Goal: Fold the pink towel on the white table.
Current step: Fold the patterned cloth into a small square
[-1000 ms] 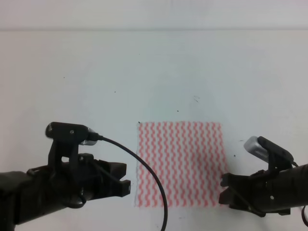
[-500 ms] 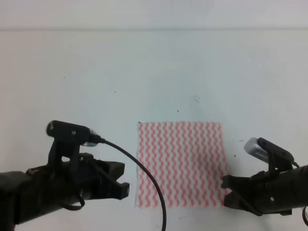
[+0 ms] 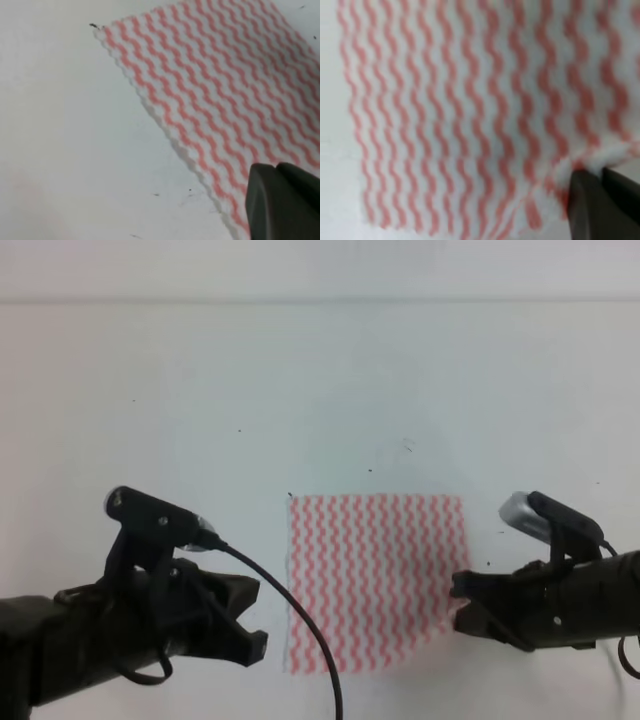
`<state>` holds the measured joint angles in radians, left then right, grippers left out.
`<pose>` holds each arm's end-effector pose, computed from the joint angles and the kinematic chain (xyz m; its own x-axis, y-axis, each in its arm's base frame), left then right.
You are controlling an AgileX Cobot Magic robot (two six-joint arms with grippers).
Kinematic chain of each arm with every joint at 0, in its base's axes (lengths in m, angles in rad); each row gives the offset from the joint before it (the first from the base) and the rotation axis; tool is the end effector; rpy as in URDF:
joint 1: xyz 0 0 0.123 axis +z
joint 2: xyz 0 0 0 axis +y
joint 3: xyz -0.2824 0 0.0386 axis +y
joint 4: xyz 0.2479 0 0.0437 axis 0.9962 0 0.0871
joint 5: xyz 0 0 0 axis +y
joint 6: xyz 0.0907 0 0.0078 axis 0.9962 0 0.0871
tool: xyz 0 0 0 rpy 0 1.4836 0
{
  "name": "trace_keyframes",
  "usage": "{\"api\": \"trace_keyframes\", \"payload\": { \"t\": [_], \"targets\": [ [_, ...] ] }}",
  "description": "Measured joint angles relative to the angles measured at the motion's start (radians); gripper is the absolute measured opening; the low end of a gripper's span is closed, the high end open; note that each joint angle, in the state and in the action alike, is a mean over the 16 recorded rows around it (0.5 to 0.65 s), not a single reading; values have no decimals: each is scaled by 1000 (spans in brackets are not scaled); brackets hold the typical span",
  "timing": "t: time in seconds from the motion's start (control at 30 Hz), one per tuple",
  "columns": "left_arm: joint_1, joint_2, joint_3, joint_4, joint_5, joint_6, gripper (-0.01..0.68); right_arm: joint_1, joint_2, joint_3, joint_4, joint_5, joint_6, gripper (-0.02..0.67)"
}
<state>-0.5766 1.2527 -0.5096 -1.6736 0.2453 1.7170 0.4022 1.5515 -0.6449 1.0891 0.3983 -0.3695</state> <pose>0.1823 -0.1449 0.2157 -0.4658 0.3495 -0.8130 0.7120 0.6936 -0.1097 0.2321 0.1329 0.1653 -0.9428 0.2449 -0.2260 0.0794 0.8238 0.5612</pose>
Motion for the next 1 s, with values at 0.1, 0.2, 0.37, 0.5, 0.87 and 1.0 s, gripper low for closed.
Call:
{"api": "trace_keyframes", "payload": {
  "t": [0.1, 0.2, 0.37, 0.5, 0.87, 1.0],
  "targets": [
    [0, 1, 0, 0, 7, 40, -4, 0, 4, -21, -2, -4, 0, -16],
    [0, 2, 0, 0, 18, 84, -2, 0, 6, -39, -3, -12, 0, -16],
    [0, 4, 0, 0, 50, 172, 32, 0, 10, -63, -5, -28, 0, -16],
    [0, 7, 0, 0, 87, 235, 115, 0, 20, -81, -7, -40, -1, -16],
    [0, 113, 0, -12, 208, 499, 357, 0, 54, -112, -10, -52, -7, -16],
    [0, 183, 0, -25, 234, 602, 389, 0, 61, -115, -10, -52, -12, -16]
  ]
}}
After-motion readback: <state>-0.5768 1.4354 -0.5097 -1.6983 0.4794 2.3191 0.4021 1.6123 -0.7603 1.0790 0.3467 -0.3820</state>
